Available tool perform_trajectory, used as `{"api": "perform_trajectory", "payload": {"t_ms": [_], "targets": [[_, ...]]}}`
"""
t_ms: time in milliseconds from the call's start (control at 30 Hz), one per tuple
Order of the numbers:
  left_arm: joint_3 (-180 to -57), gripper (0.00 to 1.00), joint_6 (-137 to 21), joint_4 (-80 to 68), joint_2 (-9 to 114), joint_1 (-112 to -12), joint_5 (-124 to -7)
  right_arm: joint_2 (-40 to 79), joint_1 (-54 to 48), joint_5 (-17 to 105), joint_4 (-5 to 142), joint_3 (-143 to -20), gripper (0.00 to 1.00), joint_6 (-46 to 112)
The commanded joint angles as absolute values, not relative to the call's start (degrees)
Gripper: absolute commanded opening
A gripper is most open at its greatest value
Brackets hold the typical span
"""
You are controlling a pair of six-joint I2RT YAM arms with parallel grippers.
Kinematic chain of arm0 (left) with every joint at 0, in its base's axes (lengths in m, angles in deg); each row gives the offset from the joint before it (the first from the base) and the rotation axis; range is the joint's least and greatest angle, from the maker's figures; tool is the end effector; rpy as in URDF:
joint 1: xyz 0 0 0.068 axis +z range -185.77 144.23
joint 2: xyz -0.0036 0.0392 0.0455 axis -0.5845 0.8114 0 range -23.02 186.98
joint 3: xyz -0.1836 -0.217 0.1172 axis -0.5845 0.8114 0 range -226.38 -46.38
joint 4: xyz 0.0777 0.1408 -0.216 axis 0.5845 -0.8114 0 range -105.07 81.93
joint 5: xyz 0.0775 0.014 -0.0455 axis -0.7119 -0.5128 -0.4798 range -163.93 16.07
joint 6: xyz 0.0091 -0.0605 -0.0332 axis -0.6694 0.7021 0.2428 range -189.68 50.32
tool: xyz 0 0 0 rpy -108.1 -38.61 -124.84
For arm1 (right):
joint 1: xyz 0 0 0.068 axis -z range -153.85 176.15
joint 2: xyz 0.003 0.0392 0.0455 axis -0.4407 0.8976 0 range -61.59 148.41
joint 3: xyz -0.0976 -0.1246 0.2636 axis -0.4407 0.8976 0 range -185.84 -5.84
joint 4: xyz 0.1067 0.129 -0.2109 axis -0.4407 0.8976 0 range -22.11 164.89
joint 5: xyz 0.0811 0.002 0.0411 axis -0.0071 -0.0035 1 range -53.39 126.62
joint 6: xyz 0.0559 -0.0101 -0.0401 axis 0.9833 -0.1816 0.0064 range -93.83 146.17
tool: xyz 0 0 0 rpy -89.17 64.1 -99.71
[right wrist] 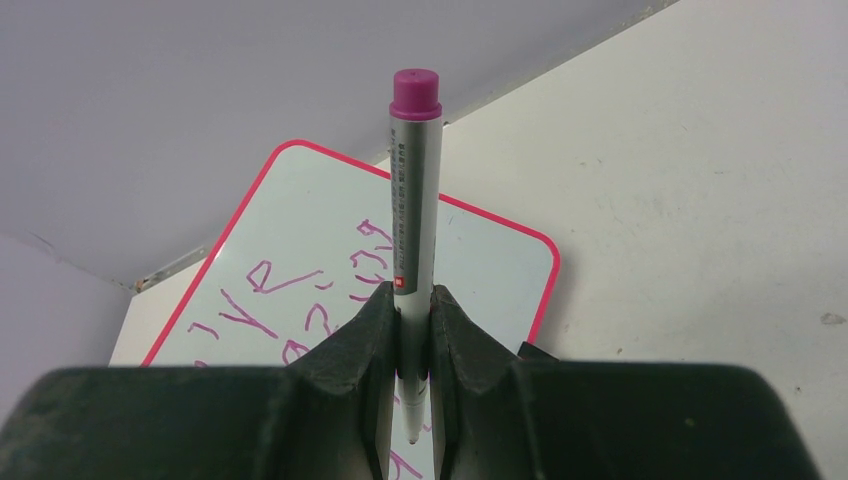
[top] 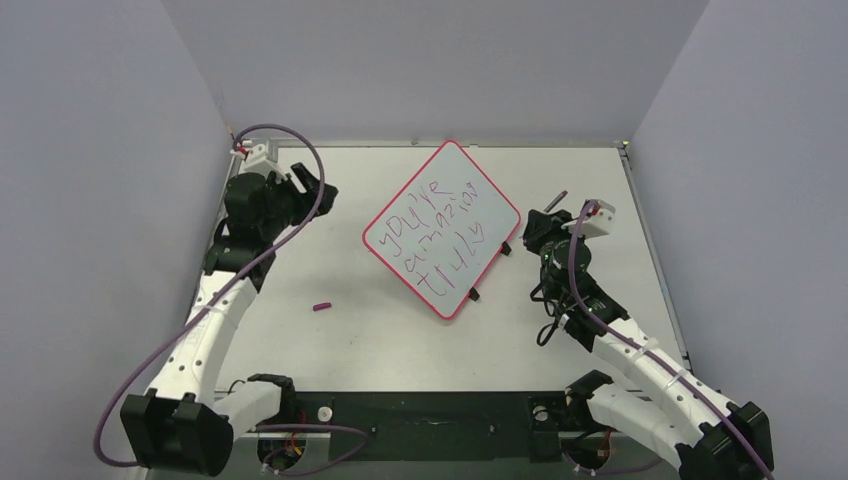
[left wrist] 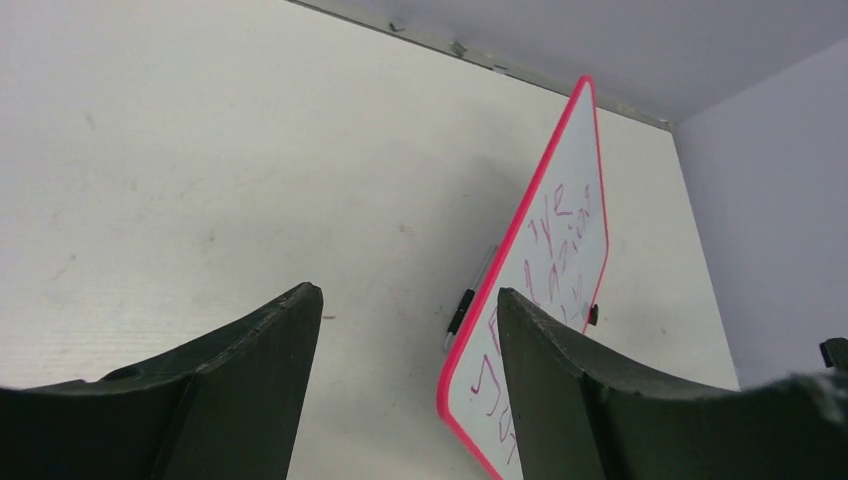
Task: Write a sentence on the whiteboard
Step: Adjust the pen cap at the center of the board.
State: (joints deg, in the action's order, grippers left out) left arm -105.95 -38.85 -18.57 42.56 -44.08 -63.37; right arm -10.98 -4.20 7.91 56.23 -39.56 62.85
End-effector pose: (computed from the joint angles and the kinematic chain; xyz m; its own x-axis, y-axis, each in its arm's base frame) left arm 0.2743 -0.0505 0.3828 -0.4034 -0.4502 -0.7966 0.1273 0.8345 -0.5361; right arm 0.1974 0.0840 0.3177 -0.0813 0.5595 -0.8248 0.0224 0.8284 0.5597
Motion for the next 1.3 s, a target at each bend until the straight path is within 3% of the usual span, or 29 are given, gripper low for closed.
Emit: {"api": "perform_trajectory", "payload": {"t_ms": [0,267,433,700,967,1167,1267], "targets": [[-101.32,0.62,-40.77,-26.46,34.56,-43.0,-72.27,-12.71,-3.95,8.3,55.91,-39.6,0.0,62.5],[-95.7,0.62,-43.55,-33.79,28.75,-42.8,-74.96,-13.13,-4.02,10.28,55.51,-39.02,0.0,63.5],[-91.03,0.56,-44.87,-36.09,27.28,-43.55,-77.39,-14.12,-4.08,11.09,55.29,-37.67,0.0,64.29],[-86.02,0.53,-44.35,-37.58,27.29,-52.25,-89.89,-15.4,-4.12,11.56,55.99,-36.42,0.0,64.4],[-80.55,0.49,-50.01,-30.26,27.1,-61.01,-92.67,-17.66,-4.0,11.8,57.16,-35.7,0.0,63.93],[-81.85,0.51,-51.89,-28.75,33.06,-63.62,-93.64,-18.82,-3.99,13.09,58.37,-35.45,0.0,63.42],[-85.77,0.52,-53.99,-29.57,38.32,-67.25,-99.66,-19.15,-3.87,13.71,59.03,-35.53,0.0,62.84]]}}
